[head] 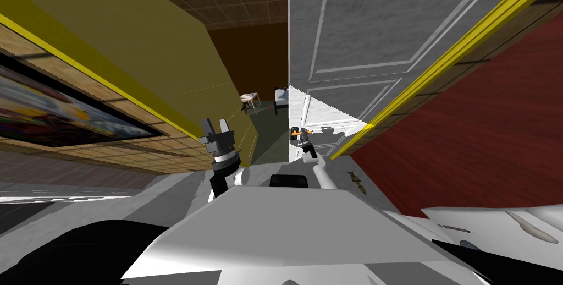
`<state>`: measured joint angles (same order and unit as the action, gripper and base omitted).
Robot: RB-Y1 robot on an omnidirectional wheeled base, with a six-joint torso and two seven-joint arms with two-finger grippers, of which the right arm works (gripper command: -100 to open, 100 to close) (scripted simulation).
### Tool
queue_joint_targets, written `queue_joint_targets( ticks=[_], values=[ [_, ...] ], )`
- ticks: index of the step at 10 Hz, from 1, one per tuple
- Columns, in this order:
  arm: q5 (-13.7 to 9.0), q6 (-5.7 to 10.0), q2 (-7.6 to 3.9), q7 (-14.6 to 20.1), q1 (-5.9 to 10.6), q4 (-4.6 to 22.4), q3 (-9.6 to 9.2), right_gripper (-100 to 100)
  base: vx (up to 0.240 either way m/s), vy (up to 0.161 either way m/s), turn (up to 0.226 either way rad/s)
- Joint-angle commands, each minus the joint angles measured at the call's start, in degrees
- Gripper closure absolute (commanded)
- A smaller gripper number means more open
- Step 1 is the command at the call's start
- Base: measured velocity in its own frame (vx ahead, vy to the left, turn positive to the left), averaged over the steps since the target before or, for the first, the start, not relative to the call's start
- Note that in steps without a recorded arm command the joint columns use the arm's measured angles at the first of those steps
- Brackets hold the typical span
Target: Push the door open
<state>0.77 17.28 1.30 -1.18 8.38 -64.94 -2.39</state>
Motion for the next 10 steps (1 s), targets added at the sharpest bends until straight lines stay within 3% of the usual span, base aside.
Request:
queue_joint_targets(
  ticks=[1,2,7,10],
  values=[
    [0.0,0.00,0.00,0.0,0.00,0.0,0.00,-100,0.099,0.020,0.004],
    [0.0,0.00,0.00,0.0,0.00,0.0,0.00,100,-0.014,-0.004,-0.004],
    [0.0,0.00,0.00,0.0,0.00,0.0,0.00,100,-0.008,-0.003,0.005],
    [-0.3,0.05,-1.77,-0.2,0.51,-0.1,1.65,100,0.146,0.077,-0.047]
  ],
)
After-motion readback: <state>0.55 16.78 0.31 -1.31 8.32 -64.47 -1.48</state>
